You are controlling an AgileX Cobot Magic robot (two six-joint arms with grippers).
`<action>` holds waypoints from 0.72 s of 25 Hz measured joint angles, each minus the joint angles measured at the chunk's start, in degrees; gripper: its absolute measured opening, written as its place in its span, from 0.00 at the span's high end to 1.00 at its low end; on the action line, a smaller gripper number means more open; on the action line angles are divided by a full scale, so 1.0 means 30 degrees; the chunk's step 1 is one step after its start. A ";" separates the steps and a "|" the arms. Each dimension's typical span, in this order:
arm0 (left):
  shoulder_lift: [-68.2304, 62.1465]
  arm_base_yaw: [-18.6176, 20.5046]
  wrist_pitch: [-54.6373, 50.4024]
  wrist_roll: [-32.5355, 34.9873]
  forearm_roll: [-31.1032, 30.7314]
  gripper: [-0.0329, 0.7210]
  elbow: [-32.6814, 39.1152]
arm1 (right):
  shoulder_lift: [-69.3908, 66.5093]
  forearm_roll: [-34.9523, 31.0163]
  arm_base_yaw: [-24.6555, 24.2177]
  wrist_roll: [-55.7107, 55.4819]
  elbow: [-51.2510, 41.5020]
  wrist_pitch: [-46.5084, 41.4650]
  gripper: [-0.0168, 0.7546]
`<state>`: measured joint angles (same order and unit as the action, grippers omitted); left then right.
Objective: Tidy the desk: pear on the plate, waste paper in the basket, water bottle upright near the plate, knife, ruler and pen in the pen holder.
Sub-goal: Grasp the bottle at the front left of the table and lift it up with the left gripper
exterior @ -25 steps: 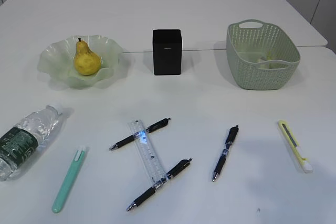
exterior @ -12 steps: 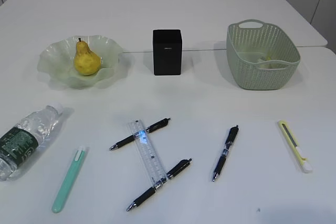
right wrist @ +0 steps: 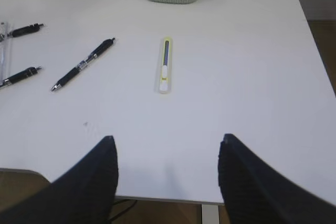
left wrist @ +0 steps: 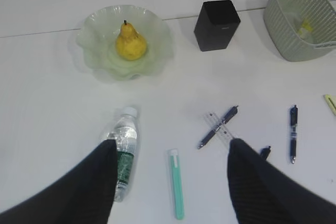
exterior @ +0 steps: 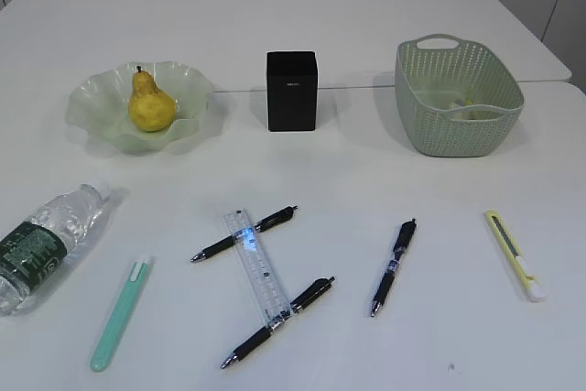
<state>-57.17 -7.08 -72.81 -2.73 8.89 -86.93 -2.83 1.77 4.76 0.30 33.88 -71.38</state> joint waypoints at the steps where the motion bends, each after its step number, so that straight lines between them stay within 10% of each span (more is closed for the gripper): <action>1: 0.0000 0.0000 0.0000 0.0000 0.0091 0.34 0.0000 | 0.0302 0.0000 0.0000 0.0035 -0.0421 0.0247 0.36; 18: -0.3049 0.0000 0.0000 0.0576 0.0338 0.33 0.0030 | 0.1239 0.0000 0.0000 0.0125 -0.1890 0.1655 0.36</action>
<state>-66.31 -7.08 -72.81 -1.00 9.90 -86.84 0.89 1.77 4.76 0.68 28.21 -66.42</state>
